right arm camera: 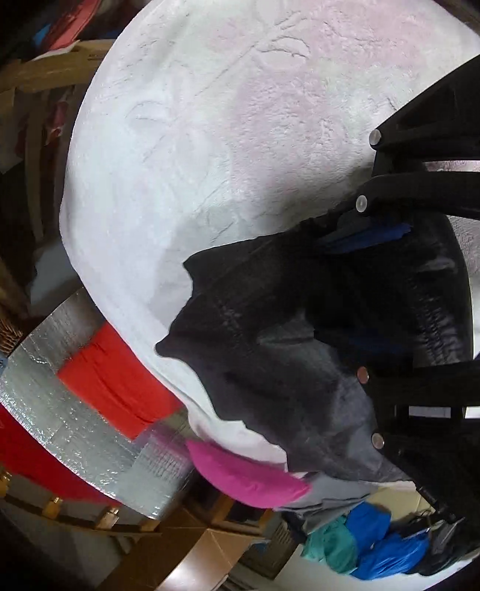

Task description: Fold large clothes

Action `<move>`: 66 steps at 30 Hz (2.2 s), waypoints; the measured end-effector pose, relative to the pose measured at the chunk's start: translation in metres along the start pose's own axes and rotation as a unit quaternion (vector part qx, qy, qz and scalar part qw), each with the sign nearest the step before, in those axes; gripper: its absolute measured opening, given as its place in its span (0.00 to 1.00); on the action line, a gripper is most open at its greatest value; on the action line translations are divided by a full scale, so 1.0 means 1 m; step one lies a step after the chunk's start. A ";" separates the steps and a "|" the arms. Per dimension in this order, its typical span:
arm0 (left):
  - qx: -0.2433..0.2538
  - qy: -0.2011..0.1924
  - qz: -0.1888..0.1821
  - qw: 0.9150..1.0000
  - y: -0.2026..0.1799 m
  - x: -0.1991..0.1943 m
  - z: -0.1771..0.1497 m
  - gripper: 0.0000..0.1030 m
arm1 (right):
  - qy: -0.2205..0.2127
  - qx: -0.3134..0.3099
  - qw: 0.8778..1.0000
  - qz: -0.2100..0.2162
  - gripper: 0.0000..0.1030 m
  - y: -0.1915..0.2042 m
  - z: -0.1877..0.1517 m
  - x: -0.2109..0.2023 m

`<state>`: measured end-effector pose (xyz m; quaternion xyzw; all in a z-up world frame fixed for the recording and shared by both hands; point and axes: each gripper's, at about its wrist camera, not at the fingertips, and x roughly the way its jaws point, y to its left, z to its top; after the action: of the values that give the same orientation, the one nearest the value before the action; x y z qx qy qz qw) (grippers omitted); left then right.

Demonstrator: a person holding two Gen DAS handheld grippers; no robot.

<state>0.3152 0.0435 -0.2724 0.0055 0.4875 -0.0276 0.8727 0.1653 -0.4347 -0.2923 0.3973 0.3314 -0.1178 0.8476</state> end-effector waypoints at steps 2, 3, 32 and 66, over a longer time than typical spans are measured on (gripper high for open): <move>0.031 -0.020 0.025 0.999 -0.005 -0.010 0.014 0.74 | -0.024 -0.016 1.000 0.010 0.45 0.012 0.016 -0.012; 0.044 -0.035 0.027 0.998 -0.009 -0.016 0.024 0.74 | -0.033 -0.020 0.999 0.019 0.45 0.019 0.024 -0.014; 0.103 -0.188 0.066 0.975 -0.083 -0.120 0.018 0.90 | -0.001 -0.109 0.994 0.014 0.59 0.087 -0.013 -0.012; 0.101 -0.029 0.014 0.994 -0.112 -0.036 -0.037 0.91 | 0.034 -0.183 0.982 0.025 0.59 0.116 -0.082 0.028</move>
<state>0.2592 -0.0657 -0.2595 0.0996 0.4565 -0.0651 0.8817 0.2018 -0.2950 -0.2795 0.2472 0.3661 -0.0206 0.8969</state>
